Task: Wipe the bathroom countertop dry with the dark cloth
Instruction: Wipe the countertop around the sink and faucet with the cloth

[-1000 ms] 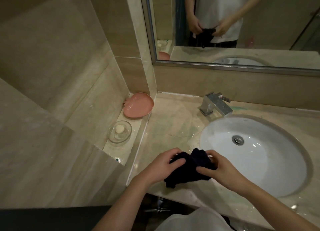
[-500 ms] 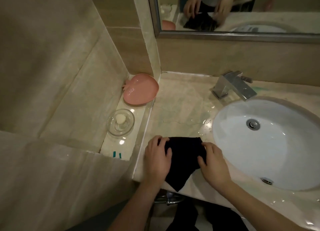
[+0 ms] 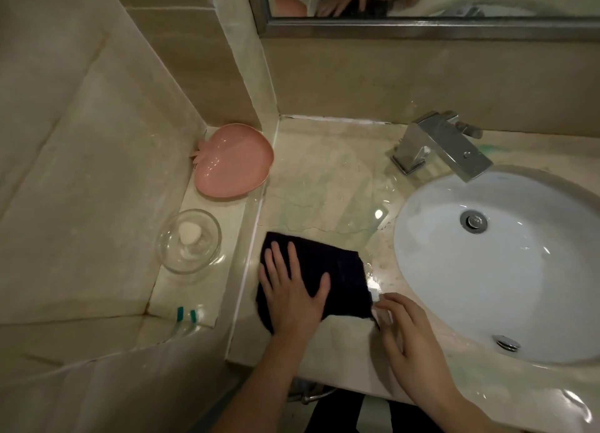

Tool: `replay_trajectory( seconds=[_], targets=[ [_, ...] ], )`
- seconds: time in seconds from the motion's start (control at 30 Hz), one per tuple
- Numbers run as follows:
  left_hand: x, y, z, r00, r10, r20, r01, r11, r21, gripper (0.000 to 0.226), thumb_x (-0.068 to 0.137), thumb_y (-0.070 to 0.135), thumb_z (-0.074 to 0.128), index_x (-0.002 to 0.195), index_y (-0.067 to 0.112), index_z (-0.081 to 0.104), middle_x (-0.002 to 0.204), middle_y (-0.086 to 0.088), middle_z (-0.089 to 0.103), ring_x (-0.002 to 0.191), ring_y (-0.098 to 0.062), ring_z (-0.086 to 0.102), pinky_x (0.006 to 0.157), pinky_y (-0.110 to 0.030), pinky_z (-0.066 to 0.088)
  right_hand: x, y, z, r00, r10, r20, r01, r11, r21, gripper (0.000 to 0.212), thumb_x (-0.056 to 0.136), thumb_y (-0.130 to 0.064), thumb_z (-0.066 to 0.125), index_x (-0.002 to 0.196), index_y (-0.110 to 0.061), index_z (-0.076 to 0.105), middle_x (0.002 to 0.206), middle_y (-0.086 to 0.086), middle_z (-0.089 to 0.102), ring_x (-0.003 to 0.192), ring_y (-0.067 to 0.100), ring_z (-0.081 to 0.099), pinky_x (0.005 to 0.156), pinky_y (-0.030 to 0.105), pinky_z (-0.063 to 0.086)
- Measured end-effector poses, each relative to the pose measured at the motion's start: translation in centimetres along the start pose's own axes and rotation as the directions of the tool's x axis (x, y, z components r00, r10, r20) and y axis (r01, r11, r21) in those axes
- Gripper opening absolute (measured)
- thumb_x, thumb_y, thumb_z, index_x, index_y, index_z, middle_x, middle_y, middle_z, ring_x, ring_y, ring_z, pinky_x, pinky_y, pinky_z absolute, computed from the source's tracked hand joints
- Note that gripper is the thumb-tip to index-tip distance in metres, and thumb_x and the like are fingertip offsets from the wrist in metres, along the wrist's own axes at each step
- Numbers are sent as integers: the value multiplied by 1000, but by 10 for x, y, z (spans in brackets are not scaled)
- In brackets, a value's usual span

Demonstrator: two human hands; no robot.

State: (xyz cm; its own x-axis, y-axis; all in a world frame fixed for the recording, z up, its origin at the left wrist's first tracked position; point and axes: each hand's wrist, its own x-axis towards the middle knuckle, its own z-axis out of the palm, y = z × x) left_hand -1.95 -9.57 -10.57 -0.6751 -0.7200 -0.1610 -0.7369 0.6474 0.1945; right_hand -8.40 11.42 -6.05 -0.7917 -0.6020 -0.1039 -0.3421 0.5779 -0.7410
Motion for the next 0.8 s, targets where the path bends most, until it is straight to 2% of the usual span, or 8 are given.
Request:
replay_trajectory(
  seconds=[0.13, 0.23, 0.33, 0.53, 0.6, 0.7, 0.73, 0.8],
  targets=[
    [23, 9, -2, 999, -40, 7, 40, 995, -87, 91, 91, 69, 23, 161, 18, -4, 168, -11, -12, 154, -24, -14, 126, -47, -5, 0, 12, -18, 999, 31, -16, -31, 999, 45, 33, 93, -28, 42, 115, -30, 66, 130, -13, 55, 127, 6, 48, 105, 10, 32],
    [31, 41, 2, 993, -116, -19, 114, 989, -98, 92, 94, 76, 16, 161, 15, 0, 167, -14, -7, 155, -28, -8, 125, -49, -4, -6, 20, -22, 998, 63, -3, -62, 995, 72, 32, 91, -16, 49, 111, -32, 68, 129, -15, 56, 125, 7, 51, 102, 8, 34],
    [46, 74, 9, 992, 108, -69, -109, 994, -14, 74, 103, 61, 17, 161, 15, 13, 168, -13, 6, 155, -29, 7, 126, -49, 8, -5, 24, -25, 998, 65, -11, -64, 994, 93, 31, 90, -20, 45, 106, -31, 70, 127, -15, 58, 123, 5, 53, 98, 7, 36],
    [70, 157, 20, 890, 454, -40, -454, 891, -2, 56, 106, 37, 19, 156, 15, 33, 165, -7, 24, 153, -25, 21, 125, -45, 16, 4, 40, -41, 998, 52, -32, -48, 993, 106, 34, 86, -20, 42, 102, -27, 70, 122, -9, 61, 120, 5, 54, 98, 12, 38],
    [72, 171, 24, 814, 581, 0, -581, 814, 8, 53, 106, 34, 21, 148, 15, 48, 162, -5, 33, 150, -23, 27, 125, -43, 18, 8, 48, -46, 988, 140, -68, -134, 988, 82, 30, 87, -16, 45, 103, -27, 69, 120, -9, 61, 118, 4, 53, 96, 11, 37],
    [72, 163, 25, 721, 690, -64, -691, 708, -146, 43, 106, 25, 33, 122, 8, 68, 144, -7, 57, 142, -23, 42, 121, -43, 27, 16, 57, -47, 936, 352, 4, -352, 936, -16, 28, 94, -7, 55, 106, -32, 59, 117, -12, 60, 114, 14, 54, 89, 26, 39],
    [69, 155, 19, 736, 667, -112, -672, 700, -243, 45, 109, 25, 30, 117, 4, 69, 136, -8, 62, 137, -22, 46, 118, -42, 32, 21, 58, -47, 910, 409, 67, -407, 912, -42, 25, 96, -12, 54, 103, -36, 57, 115, -14, 60, 111, 14, 55, 87, 31, 40],
    [63, 136, -1, 840, 523, -144, -531, 737, -418, 56, 109, 35, 19, 116, 5, 66, 129, -6, 63, 127, -15, 51, 111, -32, 40, 35, 54, -44, 878, 448, 170, -444, 894, -66, 20, 101, -24, 48, 92, -41, 56, 107, -16, 61, 104, 14, 57, 83, 36, 44]
  ],
)
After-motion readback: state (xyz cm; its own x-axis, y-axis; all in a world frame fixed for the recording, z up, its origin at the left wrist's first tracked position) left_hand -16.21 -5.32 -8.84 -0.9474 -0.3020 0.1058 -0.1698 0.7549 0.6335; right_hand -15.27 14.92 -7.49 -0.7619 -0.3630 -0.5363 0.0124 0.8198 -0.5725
